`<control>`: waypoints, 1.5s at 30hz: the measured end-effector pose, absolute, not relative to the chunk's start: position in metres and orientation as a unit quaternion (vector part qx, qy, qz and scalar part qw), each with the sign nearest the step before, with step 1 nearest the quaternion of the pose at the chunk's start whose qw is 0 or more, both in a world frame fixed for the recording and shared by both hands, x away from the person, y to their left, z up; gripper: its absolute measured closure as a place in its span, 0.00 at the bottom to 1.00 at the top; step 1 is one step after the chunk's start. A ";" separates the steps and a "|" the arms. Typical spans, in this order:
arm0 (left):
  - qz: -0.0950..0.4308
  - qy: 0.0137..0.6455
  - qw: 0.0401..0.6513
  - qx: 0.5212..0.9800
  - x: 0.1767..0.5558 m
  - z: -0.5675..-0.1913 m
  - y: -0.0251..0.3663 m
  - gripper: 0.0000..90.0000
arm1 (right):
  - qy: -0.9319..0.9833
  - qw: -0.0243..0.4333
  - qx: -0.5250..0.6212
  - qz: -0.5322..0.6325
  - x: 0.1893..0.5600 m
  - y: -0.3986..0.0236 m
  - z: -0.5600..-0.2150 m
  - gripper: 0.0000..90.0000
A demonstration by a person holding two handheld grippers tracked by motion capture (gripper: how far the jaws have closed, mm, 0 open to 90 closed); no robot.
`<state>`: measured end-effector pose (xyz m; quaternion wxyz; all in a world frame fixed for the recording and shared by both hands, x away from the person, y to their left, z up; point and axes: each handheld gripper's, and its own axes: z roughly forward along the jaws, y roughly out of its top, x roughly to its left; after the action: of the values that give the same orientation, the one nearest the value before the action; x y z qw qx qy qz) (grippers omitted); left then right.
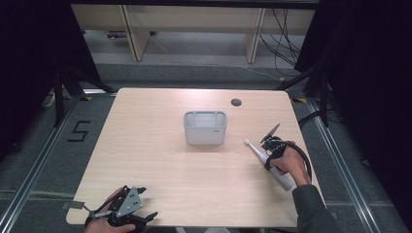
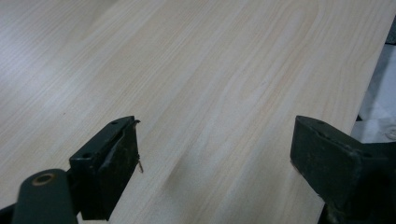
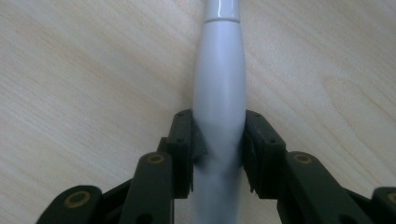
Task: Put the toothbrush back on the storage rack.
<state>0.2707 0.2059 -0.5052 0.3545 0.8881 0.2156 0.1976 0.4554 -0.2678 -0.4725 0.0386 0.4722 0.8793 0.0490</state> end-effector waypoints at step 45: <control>0.197 0.216 0.356 0.887 0.271 -0.505 0.206 0.16 | 0.816 0.177 0.444 0.325 0.433 -0.281 -0.405 0.74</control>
<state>0.2710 0.2064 -0.5045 0.3564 0.8875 0.2155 0.1974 0.4325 -0.2809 -0.4046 0.1765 0.4443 0.8158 0.3254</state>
